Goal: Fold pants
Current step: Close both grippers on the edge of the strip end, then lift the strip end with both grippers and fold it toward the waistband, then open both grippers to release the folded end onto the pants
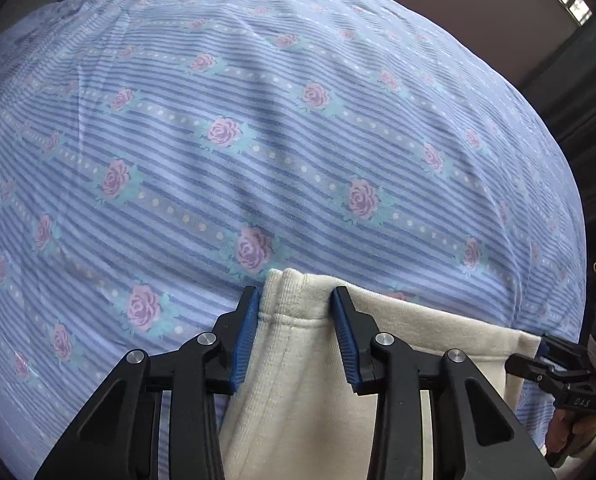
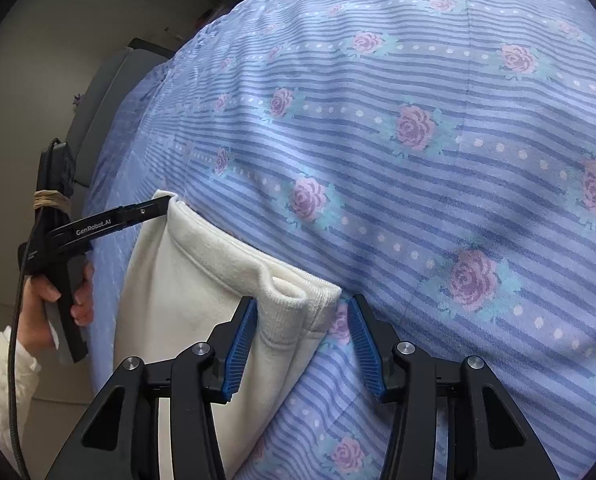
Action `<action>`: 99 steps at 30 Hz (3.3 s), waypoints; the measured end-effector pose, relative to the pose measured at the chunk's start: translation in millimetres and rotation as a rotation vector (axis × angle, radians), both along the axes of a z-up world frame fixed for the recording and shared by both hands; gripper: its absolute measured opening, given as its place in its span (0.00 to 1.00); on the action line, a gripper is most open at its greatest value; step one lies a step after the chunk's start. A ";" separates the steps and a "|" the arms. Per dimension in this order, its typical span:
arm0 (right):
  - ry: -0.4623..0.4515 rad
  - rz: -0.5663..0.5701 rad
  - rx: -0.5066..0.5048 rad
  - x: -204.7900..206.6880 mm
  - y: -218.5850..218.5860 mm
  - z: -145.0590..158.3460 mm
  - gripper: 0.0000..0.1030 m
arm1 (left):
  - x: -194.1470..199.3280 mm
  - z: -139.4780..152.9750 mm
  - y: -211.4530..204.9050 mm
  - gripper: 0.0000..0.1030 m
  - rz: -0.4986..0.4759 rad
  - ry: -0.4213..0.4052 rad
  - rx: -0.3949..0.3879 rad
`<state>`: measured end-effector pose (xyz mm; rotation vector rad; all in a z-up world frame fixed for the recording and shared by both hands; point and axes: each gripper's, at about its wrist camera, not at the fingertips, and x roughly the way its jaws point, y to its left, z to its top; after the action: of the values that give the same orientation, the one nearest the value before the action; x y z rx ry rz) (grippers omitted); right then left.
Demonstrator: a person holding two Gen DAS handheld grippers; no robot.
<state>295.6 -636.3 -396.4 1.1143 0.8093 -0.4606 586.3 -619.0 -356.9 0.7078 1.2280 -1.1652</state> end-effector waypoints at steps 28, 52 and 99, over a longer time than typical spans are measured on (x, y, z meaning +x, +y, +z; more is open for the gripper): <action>-0.128 0.294 -0.301 7.6 49.5 189.7 0.22 | -16.7 187.4 118.9 0.18 0.238 -0.079 -0.341; -0.044 0.642 -0.624 43.7 411.8 257.8 0.22 | 1.7 202.0 472.8 0.17 0.328 -0.069 -0.480; 0.238 0.921 -0.338 47.9 549.6 50.3 0.54 | -3.4 -3.5 605.8 0.36 0.893 0.296 -0.311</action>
<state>343.5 -86.8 -346.1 0.2962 1.2924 0.0590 582.9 -13.2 -360.4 -0.2660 1.3472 -0.6760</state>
